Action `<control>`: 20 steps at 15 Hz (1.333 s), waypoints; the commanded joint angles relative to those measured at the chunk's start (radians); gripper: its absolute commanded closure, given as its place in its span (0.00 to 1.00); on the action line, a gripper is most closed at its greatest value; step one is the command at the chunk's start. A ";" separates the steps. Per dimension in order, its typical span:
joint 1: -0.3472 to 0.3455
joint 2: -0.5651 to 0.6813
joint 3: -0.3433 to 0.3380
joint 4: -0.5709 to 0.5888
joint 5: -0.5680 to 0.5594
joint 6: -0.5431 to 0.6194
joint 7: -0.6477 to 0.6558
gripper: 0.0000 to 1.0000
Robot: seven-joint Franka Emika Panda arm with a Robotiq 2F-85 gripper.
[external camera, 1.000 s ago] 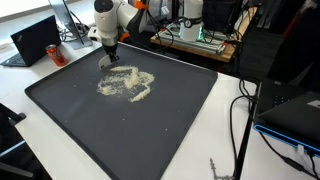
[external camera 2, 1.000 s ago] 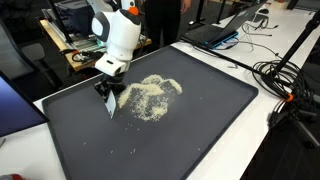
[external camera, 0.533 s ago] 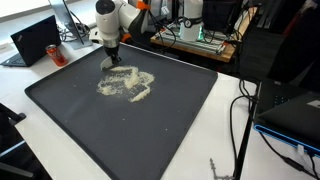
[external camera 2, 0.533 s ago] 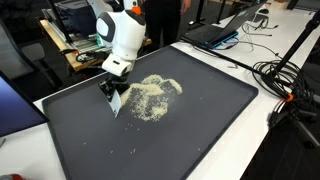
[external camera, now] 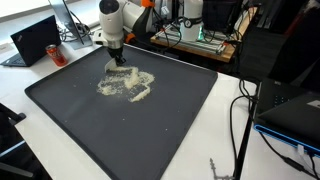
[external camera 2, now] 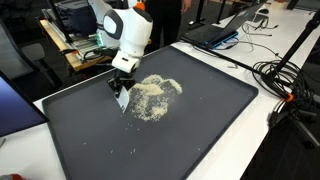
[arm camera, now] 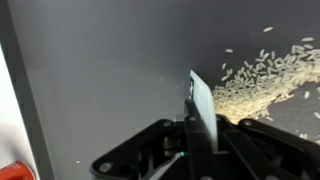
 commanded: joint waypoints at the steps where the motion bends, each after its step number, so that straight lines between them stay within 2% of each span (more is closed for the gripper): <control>1: 0.000 -0.078 0.058 -0.091 -0.009 -0.013 0.000 0.99; 10: 0.045 -0.196 0.159 -0.202 -0.025 -0.038 0.049 0.99; 20: 0.079 -0.266 0.266 -0.230 -0.030 -0.100 0.114 0.99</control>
